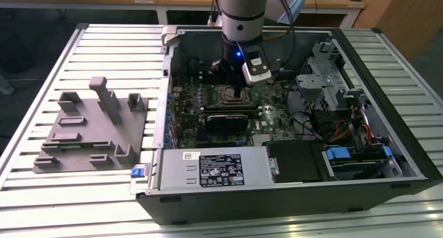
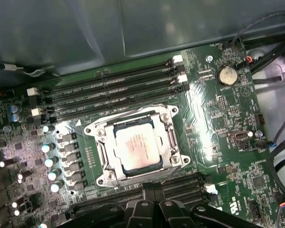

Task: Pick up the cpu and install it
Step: 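Install the second cpu locking lever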

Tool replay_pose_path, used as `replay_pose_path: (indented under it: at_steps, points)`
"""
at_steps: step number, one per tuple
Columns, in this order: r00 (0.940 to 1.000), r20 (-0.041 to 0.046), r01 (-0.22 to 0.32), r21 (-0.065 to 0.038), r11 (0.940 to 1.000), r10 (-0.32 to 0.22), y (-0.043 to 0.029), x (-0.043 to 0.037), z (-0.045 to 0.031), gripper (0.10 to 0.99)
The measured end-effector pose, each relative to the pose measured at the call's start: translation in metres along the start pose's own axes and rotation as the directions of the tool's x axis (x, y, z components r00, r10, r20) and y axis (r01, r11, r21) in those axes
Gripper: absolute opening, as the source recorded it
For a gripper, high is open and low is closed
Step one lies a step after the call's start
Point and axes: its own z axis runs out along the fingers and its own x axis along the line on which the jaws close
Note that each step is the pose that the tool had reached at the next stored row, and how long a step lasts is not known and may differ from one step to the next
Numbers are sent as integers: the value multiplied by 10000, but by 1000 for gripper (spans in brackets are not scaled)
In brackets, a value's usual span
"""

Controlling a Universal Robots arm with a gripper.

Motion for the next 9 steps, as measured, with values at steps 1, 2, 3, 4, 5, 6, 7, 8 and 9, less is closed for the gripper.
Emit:
replay_pose_path:
  at_steps: [1, 2, 3, 4, 5, 6, 7, 8, 9]
  points:
    - [10000, 1, 0, 0, 10000, 0, -16, -3, 0, 106]
    - [10000, 0, 0, -1, 10000, 0, -29, -6, 0, 106]
    - [10000, 1, -1, -1, 10000, 1, -41, -9, -1, 106]
    - [10000, 0, 0, -1, 10000, 0, -52, -11, -1, 106]
    - [10000, 0, 0, 0, 10000, 0, -60, -13, -1, 106]
    - [10000, 0, 0, 1, 10000, 0, -68, -14, 0, 106]
    - [10000, 0, 3, 0, 10000, -3, -74, -14, 4, 106]
    - [10000, 0, 15, -5, 10000, -15, -76, -10, 11, 106]
    - [10000, -3, 58, -11, 10000, -58, -80, -5, 17, 106]
